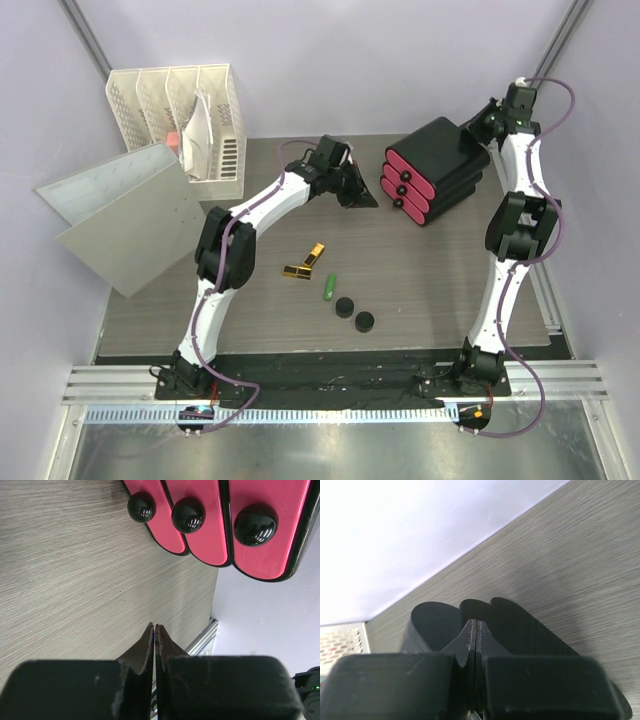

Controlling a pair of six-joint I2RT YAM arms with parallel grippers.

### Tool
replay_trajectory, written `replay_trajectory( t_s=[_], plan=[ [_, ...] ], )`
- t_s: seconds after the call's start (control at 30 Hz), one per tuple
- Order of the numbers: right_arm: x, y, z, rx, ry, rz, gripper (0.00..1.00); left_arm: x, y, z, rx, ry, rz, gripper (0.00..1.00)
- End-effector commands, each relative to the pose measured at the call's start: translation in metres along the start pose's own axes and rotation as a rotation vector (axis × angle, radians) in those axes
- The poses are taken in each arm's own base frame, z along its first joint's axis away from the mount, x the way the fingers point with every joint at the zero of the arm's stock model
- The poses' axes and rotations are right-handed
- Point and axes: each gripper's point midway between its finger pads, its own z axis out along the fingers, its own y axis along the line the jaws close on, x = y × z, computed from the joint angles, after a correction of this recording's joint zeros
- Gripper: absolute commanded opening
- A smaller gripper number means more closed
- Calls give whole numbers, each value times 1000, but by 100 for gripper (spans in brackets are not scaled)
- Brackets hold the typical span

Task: Organize the makeup

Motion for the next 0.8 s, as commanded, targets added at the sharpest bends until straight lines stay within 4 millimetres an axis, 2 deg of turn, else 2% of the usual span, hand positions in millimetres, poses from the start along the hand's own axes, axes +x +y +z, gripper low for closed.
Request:
replay_trajectory(
  t_s=[0.0,0.17,0.37,0.47,0.57,0.67,0.7,0.77],
  plan=[
    [42,32,-12,-102,160,9,1,-10,-30,-24,45,-46,58,0],
    [63,37,-16,-121,219,-5,1,-16,-28,-20,31,-57,54,1],
    [76,38,-15,-124,252,-6,1,-24,-25,-17,8,-74,47,1],
    [65,30,-18,-61,197,-37,1,-24,-24,-21,-10,-84,50,1],
    [42,20,-24,26,106,-75,1,-25,-17,-26,-46,-99,64,1],
    [11,8,-35,126,-11,-94,1,-26,-16,-38,-71,-134,94,1],
    [0,3,-39,151,-45,-93,1,-29,-21,-45,-67,-153,108,1],
    [-27,1,-55,204,-150,-103,1,-31,-21,-51,-79,-169,129,1]
  ],
)
